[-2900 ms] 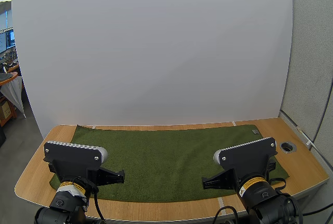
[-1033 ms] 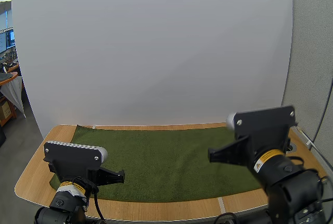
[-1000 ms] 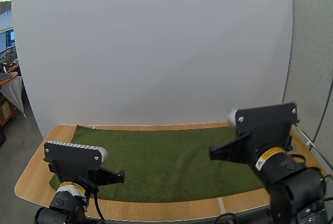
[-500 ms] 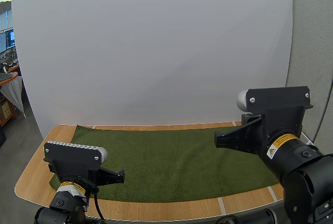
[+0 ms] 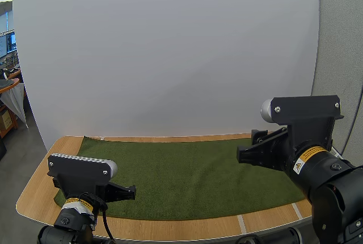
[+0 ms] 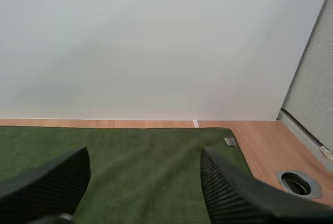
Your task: Fold the towel
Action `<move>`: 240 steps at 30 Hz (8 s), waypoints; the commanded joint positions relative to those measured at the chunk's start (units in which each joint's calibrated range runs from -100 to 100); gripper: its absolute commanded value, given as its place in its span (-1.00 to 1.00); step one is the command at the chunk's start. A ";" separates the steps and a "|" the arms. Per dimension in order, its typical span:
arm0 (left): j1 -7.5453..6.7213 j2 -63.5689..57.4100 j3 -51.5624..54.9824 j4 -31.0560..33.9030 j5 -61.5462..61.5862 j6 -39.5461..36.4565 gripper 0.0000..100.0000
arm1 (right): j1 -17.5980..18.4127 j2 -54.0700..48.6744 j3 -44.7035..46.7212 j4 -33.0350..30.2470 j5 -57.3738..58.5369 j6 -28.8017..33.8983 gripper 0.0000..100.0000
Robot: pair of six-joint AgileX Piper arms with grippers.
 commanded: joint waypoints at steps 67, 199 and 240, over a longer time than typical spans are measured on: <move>-0.29 0.00 0.14 -0.54 -0.74 -0.03 -1.00 | -9.72 89.01 -48.64 -8.78 6.14 28.50 1.00; -0.60 0.00 0.14 -0.54 -0.71 -0.03 -1.00 | -26.52 142.31 -91.96 53.71 18.88 -61.35 1.00; -0.60 0.00 0.14 -0.54 -0.71 -0.03 -1.00 | -26.52 142.31 -91.96 56.40 32.22 -60.76 1.00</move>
